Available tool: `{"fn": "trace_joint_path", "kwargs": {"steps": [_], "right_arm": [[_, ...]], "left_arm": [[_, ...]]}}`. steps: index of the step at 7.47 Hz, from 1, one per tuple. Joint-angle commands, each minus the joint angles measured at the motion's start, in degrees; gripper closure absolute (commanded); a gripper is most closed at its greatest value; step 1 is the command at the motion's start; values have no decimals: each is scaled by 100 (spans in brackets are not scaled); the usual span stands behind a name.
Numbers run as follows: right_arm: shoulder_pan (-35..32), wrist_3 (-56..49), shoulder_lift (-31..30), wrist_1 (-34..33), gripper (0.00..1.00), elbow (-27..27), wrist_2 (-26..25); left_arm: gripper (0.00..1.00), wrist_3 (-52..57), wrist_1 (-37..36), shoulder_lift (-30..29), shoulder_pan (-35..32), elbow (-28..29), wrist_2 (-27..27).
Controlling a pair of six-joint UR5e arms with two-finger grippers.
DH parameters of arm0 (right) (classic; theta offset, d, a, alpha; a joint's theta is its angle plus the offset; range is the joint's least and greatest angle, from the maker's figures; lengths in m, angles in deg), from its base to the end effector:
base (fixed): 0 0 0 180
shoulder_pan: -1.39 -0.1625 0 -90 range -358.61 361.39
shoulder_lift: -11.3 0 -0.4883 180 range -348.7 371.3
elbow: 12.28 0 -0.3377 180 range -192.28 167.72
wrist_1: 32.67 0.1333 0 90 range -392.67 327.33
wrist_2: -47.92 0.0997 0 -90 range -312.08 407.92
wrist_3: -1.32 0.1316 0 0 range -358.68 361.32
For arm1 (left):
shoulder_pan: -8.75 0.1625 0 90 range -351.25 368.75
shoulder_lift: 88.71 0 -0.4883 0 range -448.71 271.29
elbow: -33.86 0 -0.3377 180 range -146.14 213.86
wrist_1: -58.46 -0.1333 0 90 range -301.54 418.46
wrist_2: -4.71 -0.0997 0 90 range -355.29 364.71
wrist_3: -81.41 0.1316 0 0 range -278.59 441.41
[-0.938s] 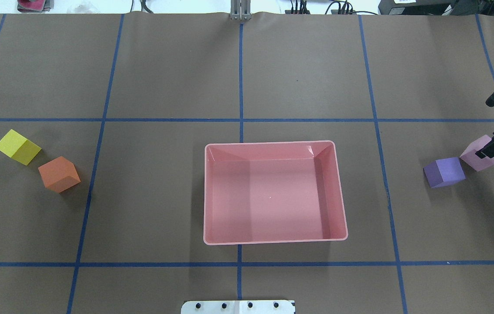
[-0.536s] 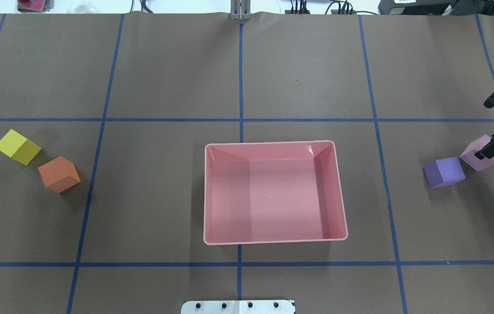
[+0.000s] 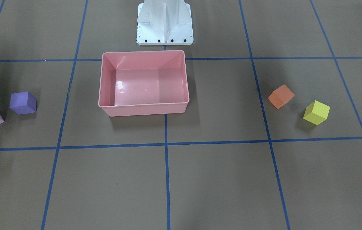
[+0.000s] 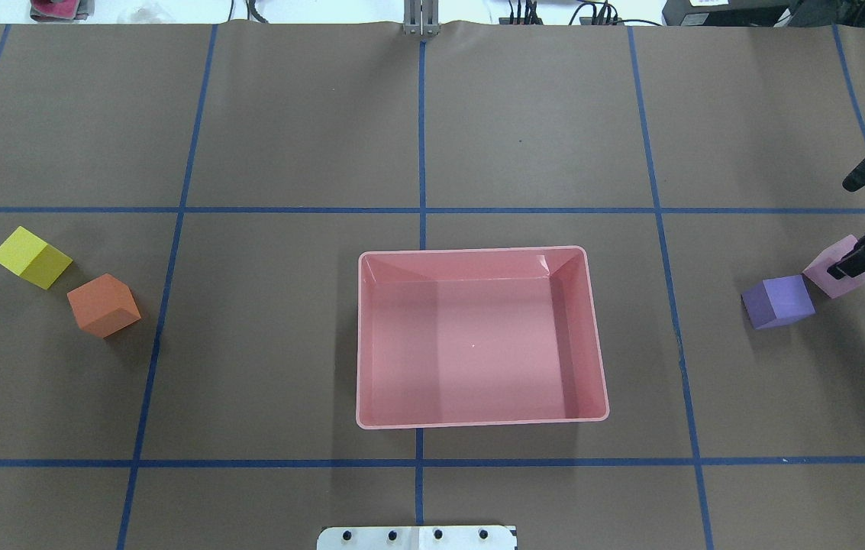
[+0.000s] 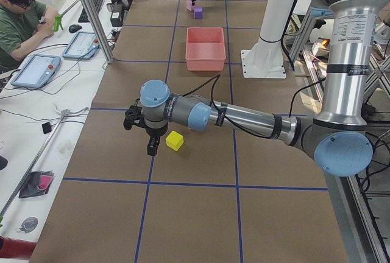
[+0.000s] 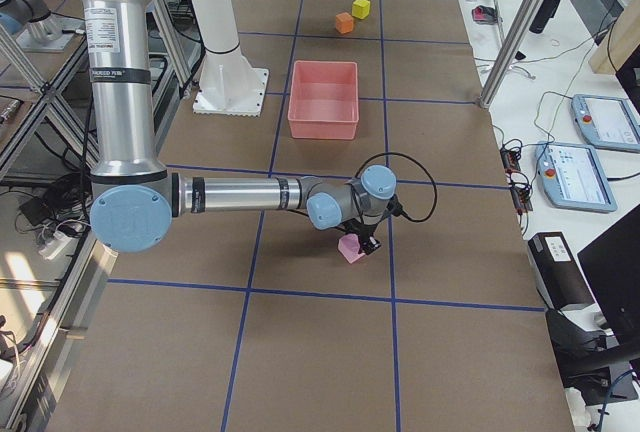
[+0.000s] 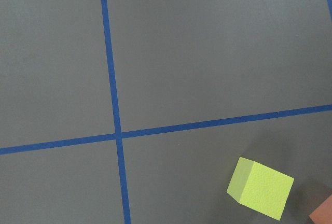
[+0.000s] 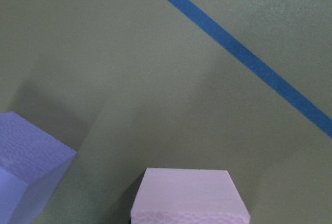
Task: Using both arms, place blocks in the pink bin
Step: 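Lift the light pink cube with right gripper while left descends to orange cube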
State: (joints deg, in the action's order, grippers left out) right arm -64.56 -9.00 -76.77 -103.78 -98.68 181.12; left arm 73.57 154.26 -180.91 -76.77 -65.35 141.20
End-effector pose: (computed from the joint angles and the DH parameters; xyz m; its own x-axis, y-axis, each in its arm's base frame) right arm -0.1552 -0.4538 0.7225 0.5039 -0.6306 0.5902 0.4874 0.7718 0.4084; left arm -0.0009 -0.4733 0.6407 0.6735 0.1353 -0.7267 0.0174 0.9799 0.1986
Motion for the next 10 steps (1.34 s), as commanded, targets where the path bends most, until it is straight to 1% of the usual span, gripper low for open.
{"fn": "trace_joint_path", "kwargs": {"steps": [1, 2, 3, 4, 5, 6, 8, 9, 10], "right_arm": [[-538, 12, 35, -35, 100, -131, 686], [-925, 12, 201, -444, 100, -289, 943], [-963, 30, 246, -1083, 100, -743, 936], [-1094, 169, 473, -1986, 100, -1191, 928], [-1113, 658, 666, -2700, 100, -1674, 928], [-1122, 1194, 877, -3046, 100, -1966, 936], [-1096, 1723, 940, -3076, 100, -2205, 945], [-1087, 2187, 1167, -3163, 100, -2232, 945], [-982, 2645, 1247, -3216, 100, -2389, 945]], "left_arm": [[0, 10, 0, 0, 0, -29, 9], [0, -15, -43, -9, 0, -116, 9], [0, -16, -44, 9, 26, -178, 9], [0, -207, -61, 87, 218, -387, -9], [0, -557, -62, 131, 455, -528, -9], [0, -1274, -27, 158, 727, -730, 0], [0, -2951, -18, 263, 1131, -1248, -18], [0, -3969, 43, 264, 1473, -1477, -79], [0, -4763, 305, 264, 1816, -1627, -332]]}}
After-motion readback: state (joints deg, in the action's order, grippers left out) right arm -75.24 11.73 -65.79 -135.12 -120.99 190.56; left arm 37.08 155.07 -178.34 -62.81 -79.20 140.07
